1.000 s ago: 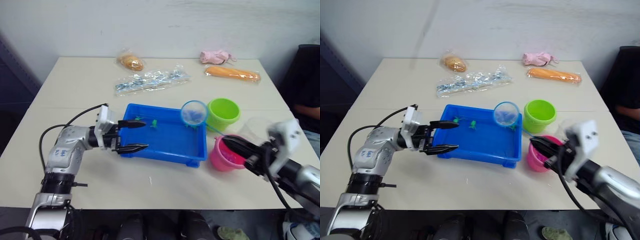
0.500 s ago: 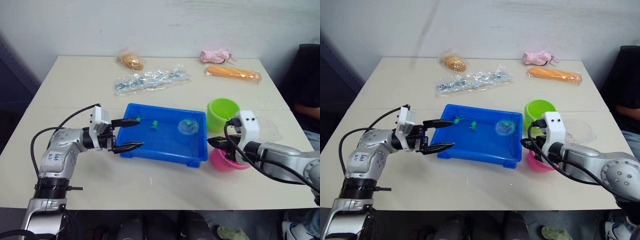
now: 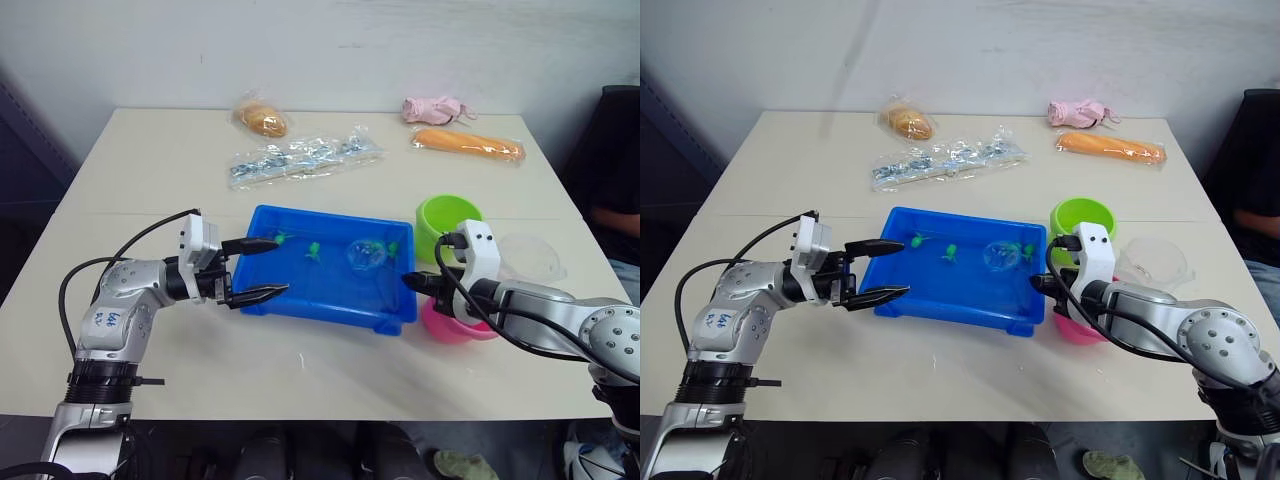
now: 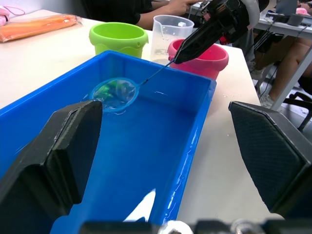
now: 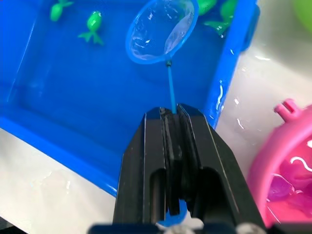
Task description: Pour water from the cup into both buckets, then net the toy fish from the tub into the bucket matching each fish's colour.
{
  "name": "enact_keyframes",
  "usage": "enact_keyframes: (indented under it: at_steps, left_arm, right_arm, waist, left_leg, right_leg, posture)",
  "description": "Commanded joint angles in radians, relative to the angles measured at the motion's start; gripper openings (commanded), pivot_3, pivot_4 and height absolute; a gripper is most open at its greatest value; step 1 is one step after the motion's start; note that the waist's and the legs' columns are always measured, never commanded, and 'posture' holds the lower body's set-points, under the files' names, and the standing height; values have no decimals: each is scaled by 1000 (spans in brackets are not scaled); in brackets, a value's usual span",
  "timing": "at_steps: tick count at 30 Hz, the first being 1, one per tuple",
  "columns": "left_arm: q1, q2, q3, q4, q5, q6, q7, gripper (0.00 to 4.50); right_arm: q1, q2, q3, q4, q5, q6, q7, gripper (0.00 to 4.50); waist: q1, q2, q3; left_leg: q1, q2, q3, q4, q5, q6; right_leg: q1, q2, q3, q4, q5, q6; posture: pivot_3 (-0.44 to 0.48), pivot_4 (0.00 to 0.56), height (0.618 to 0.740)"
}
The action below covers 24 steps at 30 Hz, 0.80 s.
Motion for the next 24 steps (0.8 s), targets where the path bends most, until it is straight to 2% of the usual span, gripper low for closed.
enact_keyframes:
  at_steps: [1, 9, 13, 15, 18, 24]
  left_arm:
    - [8, 11, 29, -47, -25, -6, 2, 4474]
    - [6, 8, 26, -51, -22, -7, 7, 4474]
    - [5, 8, 23, -54, -20, -7, 12, 4474]
    - [7, 8, 22, -58, -20, -6, 14, 4474]
    - [8, 10, 23, -61, -21, -5, 18, 4474]
    - [15, 12, 25, -65, -18, -9, 21, 4474]
  right_arm:
    - [-10, 12, -52, -8, 10, -4, 15, 0]
    - [-13, 26, -69, 33, 39, -6, -30, 0]
    - [-9, 41, -65, 65, 124, -17, -90, 0]
    - [-1, 91, -72, 78, 196, -60, -161, 0]
    - [-2, 154, -85, 88, 217, -40, -180, 0]
    - [4, 385, -132, 48, 217, -22, -213, 0]
  waist:
    - [0, 0, 0]
    - [0, 0, 0]
    - [-1, 0, 0]
    - [-1, 0, 0]
    - [-1, 0, 0]
    - [-2, 0, 0]
  left_leg:
    - [0, 0, 0, 0, 0, 0]
    - [0, 0, 1, 0, 0, 0]
    - [0, 0, 1, 0, 0, 0]
    - [0, 0, 1, 0, 0, 0]
    - [-1, 0, 1, 0, 0, 0]
    - [-1, 0, 2, 0, 0, 0]
  right_leg:
    - [0, 0, 0, 0, 0, 0]
    - [-1, 0, 0, 1, 0, 0]
    - [-1, 0, 0, 1, 0, 0]
    - [-2, 0, 0, 1, 0, 0]
    - [-2, 0, 1, 1, 0, 0]
    - [-4, 1, 2, 2, 0, 0]
  posture:
    - [0, 150, 740]
    - [0, 150, 740]
    - [0, 150, 740]
    - [0, 150, 740]
    - [0, 150, 740]
    - [0, 150, 740]
